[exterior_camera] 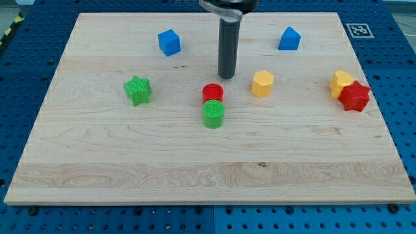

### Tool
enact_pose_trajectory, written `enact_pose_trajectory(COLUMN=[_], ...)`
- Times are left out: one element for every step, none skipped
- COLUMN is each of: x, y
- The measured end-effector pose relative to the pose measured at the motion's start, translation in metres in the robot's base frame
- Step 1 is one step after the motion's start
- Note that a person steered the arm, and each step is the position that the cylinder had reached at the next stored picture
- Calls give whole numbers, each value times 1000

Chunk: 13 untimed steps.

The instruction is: Move the yellow hexagon to the left of the red star

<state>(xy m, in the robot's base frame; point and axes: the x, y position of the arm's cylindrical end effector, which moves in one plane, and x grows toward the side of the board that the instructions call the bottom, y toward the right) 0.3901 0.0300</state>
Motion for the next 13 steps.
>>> enact_pose_trajectory(x=[7, 12, 12, 13, 13, 22, 25, 25, 27, 27, 27, 27, 27], y=[0, 11, 13, 27, 28, 33, 33, 34, 35, 48, 66, 73, 74])
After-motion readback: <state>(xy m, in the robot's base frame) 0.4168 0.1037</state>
